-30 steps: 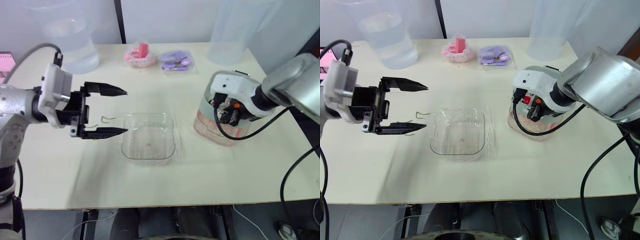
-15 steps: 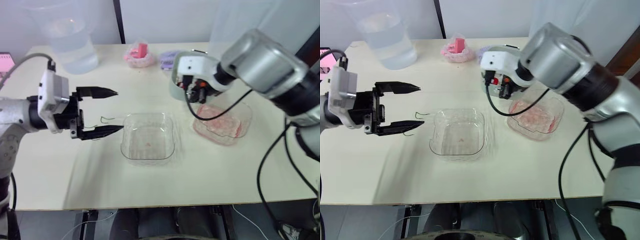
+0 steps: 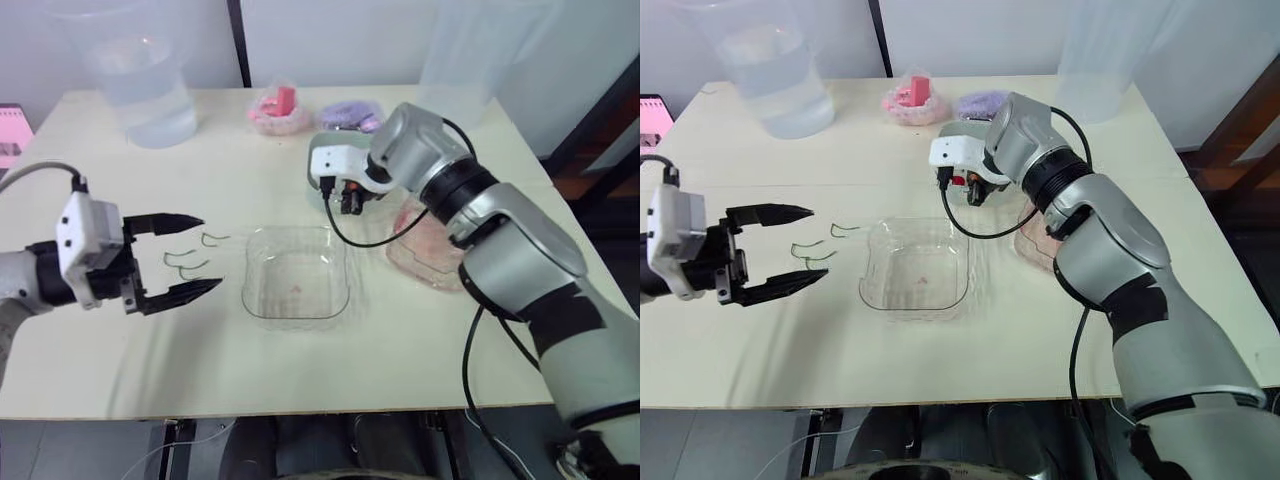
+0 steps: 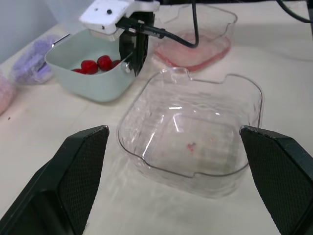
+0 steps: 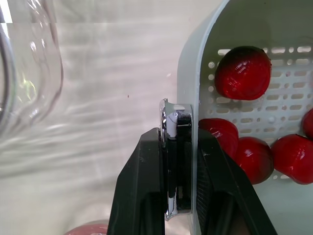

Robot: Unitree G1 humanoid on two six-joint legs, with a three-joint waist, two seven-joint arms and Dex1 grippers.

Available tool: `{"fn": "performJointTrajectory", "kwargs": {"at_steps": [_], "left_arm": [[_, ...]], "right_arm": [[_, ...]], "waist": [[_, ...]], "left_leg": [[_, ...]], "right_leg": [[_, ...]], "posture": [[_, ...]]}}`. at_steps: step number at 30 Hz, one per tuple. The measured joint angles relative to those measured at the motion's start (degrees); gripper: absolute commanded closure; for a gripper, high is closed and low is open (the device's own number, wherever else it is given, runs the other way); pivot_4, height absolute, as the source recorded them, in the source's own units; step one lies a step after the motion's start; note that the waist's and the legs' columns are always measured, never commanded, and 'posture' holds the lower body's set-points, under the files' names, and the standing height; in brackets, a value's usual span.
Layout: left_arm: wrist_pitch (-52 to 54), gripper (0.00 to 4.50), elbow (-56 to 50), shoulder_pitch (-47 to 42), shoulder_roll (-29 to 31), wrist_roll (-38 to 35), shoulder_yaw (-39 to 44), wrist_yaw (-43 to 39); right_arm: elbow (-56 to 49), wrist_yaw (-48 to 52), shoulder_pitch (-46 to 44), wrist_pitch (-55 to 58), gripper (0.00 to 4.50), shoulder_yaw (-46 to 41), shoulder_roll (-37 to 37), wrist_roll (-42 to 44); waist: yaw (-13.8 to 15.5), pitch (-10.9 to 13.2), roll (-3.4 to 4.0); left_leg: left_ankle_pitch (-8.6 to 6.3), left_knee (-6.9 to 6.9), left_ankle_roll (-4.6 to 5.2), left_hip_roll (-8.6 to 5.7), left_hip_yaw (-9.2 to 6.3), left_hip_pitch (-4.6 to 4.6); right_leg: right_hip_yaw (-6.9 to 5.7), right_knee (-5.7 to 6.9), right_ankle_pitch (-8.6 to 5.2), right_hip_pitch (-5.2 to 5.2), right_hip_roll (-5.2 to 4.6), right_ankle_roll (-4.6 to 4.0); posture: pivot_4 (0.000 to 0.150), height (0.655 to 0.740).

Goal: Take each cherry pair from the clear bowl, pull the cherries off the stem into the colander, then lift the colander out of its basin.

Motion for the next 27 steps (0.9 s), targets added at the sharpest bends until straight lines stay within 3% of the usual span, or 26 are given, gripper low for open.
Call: {"fn": "performJointTrajectory", "kwargs": {"at_steps": [3, 4, 6, 11, 12, 16, 21, 27], "left_arm": [[-1.7, 0.0, 0.1, 1.1, -0.1, 0.6, 0.9, -0.8], [-2.3, 0.0, 0.1, 1.5, -0.3, 0.7, 1.0, -1.2], [-3.0, 0.0, 0.2, 1.7, -0.7, 1.0, 1.0, -1.5], [-4.3, 0.0, 0.7, 1.5, -0.7, 1.3, 0.9, -1.7], [-4.4, 0.0, 1.0, 1.3, -0.7, 1.3, 0.8, -1.9], [-4.7, 0.0, 3.1, -1.1, -0.5, 1.8, -0.2, -2.7], [-4.3, 0.0, 5.8, -6.0, 0.7, 1.9, -2.2, -2.6], [-2.7, 0.0, 12.3, -14.2, 3.1, 2.9, -5.7, -2.4]], "right_arm": [[1.7, 0.8, 0.6, -1.6, 4.26, -1.0, 0.9, -1.9], [2.1, 1.2, 0.8, -2.1, 3.46, -1.6, 1.2, -2.5], [2.3, 1.4, 1.1, -2.6, 2.83, -2.7, 1.4, -3.5], [2.4, 1.3, 1.1, -3.6, 0.24, -5.8, 1.4, -5.6], [2.4, 1.3, 1.1, -3.7, 0.05, -6.2, 1.4, -5.9], [1.1, 3.1, 0.8, -3.6, 0.05, -9.1, -0.4, -6.5], [-7.7, 8.2, -2.0, -1.9, 0.05, -13.3, -9.2, -6.5], [-33.5, 15.7, 4.2, 7.0, 0.05, -24.9, -26.2, -0.9]], "waist": [[-0.4, 0.0, 0.0], [-0.7, 0.0, 0.0], [-1.0, 0.0, 0.0], [-1.1, 0.0, 0.0], [-1.1, 0.0, 0.0], [-0.9, 0.0, 0.01], [-0.8, 0.0, 0.02], [-0.6, 0.0, 0.0]], "left_leg": [[0.02, 0.0, -0.03, 0.0, -0.02, 0.0], [0.02, 0.0, -0.03, 0.0, -0.02, 0.0], [0.02, 0.01, -0.04, 0.0, -0.04, 0.0], [0.02, 0.0, -0.04, 0.0, -0.05, 0.05], [0.02, 0.0, -0.04, 0.0, -0.05, 0.05], [0.03, 0.01, -0.05, -0.01, -0.06, 0.03], [0.04, 0.0, -0.06, -0.03, -0.08, 0.0], [0.0, -0.04, -0.01, -0.03, -0.15, 0.01]], "right_leg": [[-0.02, 0.01, 0.0, 0.0, 0.0, 0.0], [-0.02, 0.01, 0.01, 0.02, 0.0, 0.0], [-0.02, 0.02, 0.03, 0.03, 0.0, 0.04], [-0.02, 0.03, 0.04, 0.04, 0.01, 0.05], [-0.02, 0.04, 0.04, 0.04, 0.01, 0.05], [-0.02, 0.05, 0.04, 0.06, 0.0, 0.05], [-0.02, -0.06, 0.06, 0.09, -0.01, 0.08], [-0.06, -0.07, 0.06, 0.1, 0.02, 0.09]], "posture": [[0.15, 0.7367], [0.15, 0.7367], [0.15, 0.7367], [0.15, 0.7367], [0.15, 0.7367], [0.15, 0.7367], [0.15, 0.7367], [0.15, 0.7367]]}}
